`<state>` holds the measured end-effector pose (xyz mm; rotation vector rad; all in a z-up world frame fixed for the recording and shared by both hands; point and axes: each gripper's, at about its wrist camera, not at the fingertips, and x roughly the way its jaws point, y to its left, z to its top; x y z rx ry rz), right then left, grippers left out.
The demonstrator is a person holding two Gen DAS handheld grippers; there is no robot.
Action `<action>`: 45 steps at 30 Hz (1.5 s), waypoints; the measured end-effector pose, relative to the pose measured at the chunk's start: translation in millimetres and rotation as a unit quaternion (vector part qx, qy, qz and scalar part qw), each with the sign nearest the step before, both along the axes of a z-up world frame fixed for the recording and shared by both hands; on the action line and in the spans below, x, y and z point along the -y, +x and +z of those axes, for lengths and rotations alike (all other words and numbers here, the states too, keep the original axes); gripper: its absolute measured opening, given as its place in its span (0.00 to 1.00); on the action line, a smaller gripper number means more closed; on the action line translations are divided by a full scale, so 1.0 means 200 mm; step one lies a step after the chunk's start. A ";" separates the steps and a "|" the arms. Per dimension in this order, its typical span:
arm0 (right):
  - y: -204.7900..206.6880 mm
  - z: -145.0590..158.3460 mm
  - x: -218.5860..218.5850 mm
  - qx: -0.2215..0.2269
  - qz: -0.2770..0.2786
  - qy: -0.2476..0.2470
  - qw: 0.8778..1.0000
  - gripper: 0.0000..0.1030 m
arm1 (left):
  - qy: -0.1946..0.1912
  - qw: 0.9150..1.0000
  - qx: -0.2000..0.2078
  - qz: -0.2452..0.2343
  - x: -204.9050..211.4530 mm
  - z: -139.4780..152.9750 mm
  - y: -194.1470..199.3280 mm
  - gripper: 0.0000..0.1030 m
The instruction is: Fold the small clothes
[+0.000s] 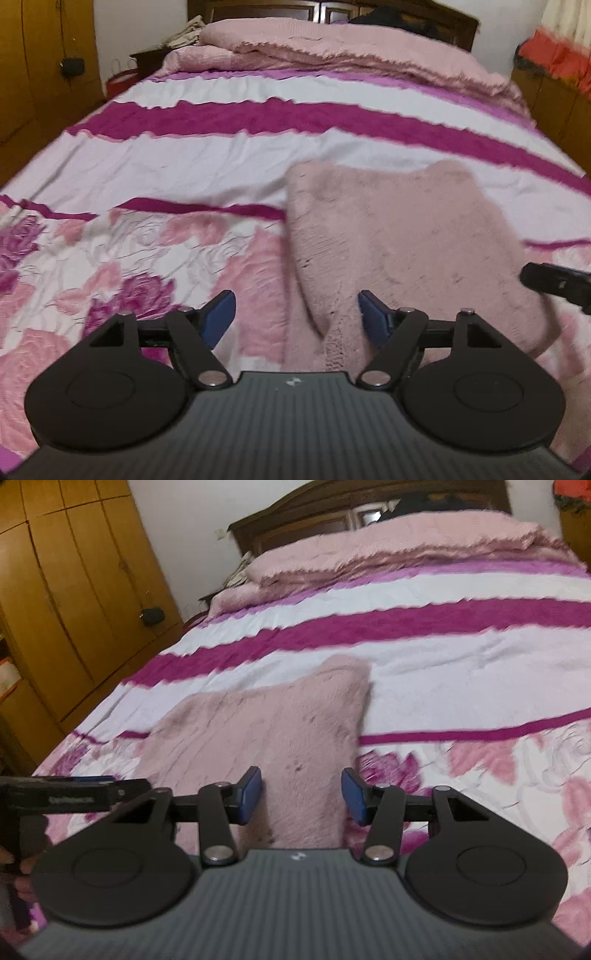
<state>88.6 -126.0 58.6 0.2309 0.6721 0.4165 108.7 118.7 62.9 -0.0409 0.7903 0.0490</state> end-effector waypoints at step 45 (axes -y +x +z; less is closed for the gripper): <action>0.32 0.07 0.22 -0.099 0.056 0.219 0.969 0.48 | -0.307 0.950 0.007 -0.063 0.02 0.04 0.15 0.45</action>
